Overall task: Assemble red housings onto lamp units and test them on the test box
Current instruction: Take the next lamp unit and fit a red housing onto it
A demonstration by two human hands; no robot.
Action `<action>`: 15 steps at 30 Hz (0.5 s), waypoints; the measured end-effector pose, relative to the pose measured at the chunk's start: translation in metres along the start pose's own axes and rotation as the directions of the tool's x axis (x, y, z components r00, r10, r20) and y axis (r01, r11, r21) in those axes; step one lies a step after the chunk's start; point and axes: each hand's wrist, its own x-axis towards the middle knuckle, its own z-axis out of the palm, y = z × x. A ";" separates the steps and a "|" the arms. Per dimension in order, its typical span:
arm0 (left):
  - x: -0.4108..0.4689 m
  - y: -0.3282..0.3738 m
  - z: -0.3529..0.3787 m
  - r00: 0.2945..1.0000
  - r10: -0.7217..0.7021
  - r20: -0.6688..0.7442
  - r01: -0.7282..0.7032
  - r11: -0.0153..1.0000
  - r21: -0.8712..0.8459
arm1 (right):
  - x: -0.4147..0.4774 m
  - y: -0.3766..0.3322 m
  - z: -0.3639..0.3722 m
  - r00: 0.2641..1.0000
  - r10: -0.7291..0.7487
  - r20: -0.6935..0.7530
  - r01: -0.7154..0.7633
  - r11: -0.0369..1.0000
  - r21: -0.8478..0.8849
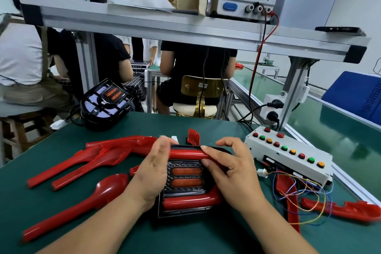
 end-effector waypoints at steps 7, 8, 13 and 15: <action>0.000 -0.001 -0.003 1.000 -0.010 0.010 0.011 0.998 -0.057 | -0.002 0.003 -0.018 0.835 0.491 0.248 -0.550 0.752 0.363; -0.001 -0.001 -0.005 1.000 -0.011 0.012 0.012 0.997 -0.074 | -0.002 0.004 -0.020 0.774 0.556 0.303 -0.629 0.624 0.463; -0.002 -0.001 -0.006 1.000 -0.007 0.001 0.007 0.994 -0.106 | -0.006 0.003 -0.023 0.725 0.518 0.454 -0.676 0.408 0.613; -0.003 -0.001 -0.005 1.000 -0.005 0.004 0.005 0.994 -0.110 | -0.006 0.002 -0.021 0.746 0.502 0.437 -0.649 0.405 0.644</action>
